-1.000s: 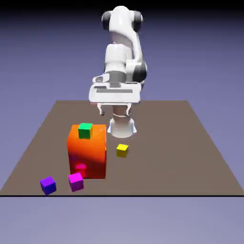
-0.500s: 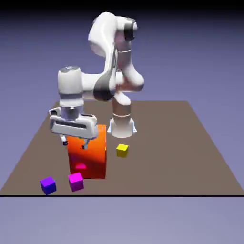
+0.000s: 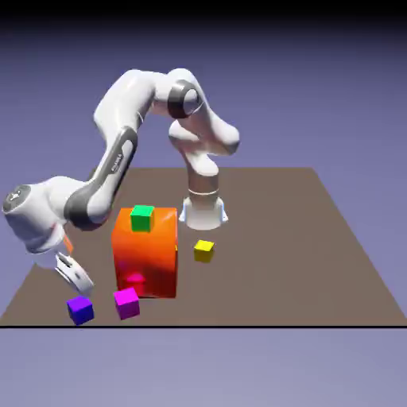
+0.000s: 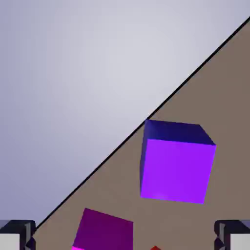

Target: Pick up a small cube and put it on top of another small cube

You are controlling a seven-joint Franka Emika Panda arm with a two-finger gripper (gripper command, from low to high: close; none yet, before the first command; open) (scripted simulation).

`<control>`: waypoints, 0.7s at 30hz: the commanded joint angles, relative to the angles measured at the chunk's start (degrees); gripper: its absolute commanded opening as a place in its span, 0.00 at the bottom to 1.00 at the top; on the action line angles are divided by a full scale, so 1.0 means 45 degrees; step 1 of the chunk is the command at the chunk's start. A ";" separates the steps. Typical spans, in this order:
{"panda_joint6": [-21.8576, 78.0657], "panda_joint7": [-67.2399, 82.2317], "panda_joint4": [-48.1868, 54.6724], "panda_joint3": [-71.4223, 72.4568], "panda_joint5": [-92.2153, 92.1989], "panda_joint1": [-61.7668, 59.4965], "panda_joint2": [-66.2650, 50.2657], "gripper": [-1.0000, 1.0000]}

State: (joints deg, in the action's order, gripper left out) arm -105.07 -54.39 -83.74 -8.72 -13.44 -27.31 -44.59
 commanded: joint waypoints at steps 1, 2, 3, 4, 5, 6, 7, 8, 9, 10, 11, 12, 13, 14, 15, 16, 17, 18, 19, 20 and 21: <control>0.0412 -0.0071 0.0462 -0.0052 -0.0080 -0.0167 -0.0462 0.50; 0.0677 -0.0117 0.0759 -0.0086 -0.0132 -0.0275 -0.0759 0.50; 0.0677 -0.0117 0.0759 -0.0086 -0.0132 -0.0275 -0.0759 0.50; 0.0125 -0.0055 0.0405 -0.0039 -0.0202 -0.0234 -0.0963 0.50; -0.0429 0.0008 0.0051 0.0008 -0.0272 -0.0193 -0.1166 0.50; -0.0982 0.0071 -0.0303 0.0055 -0.0342 -0.0152 -0.1370 0.50; -0.1147 0.0090 -0.0408 0.0069 -0.0363 -0.0140 -0.1431 0.50; -0.1147 0.0090 -0.0408 0.0069 -0.0363 -0.0140 -0.1431 0.00; -0.1147 0.0090 -0.0408 0.0069 -0.0363 -0.0140 -0.1431 0.00; -0.0595 0.0027 -0.0055 0.0022 -0.0293 -0.0181 -0.1227 0.00; -0.0041 -0.0036 0.0299 -0.0025 -0.0223 -0.0222 -0.1024 0.00; 0.0512 -0.0098 0.0653 -0.0072 -0.0153 -0.0263 -0.0820 0.00; 0.0786 0.0007 0.0547 -0.0144 -0.0011 -0.0094 -0.0435 0.00; 0.0940 0.0183 0.0245 -0.0227 0.0163 0.0164 0.0026 0.00; 0.1095 0.0359 -0.0057 -0.0310 0.0336 0.0422 0.0488 0.00; 0.1250 0.0536 -0.0359 -0.0393 0.0510 0.0680 0.0949 0.00; 0.1404 0.0712 -0.0661 -0.0475 0.0683 0.0938 0.1410 0.00; 0.1559 0.0889 -0.0963 -0.0558 0.0857 0.1196 0.1872 0.00; 0.1713 0.1065 -0.1264 -0.0641 0.1030 0.1454 0.2333 0.00; 0.1868 0.1242 -0.1566 -0.0724 0.1203 0.1712 0.2795 0.00; 0.2023 0.1418 -0.1868 -0.0807 0.1377 0.1970 0.3256 0.00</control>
State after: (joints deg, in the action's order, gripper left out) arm -95.97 -47.99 -92.15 -12.35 -7.38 -18.45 -29.94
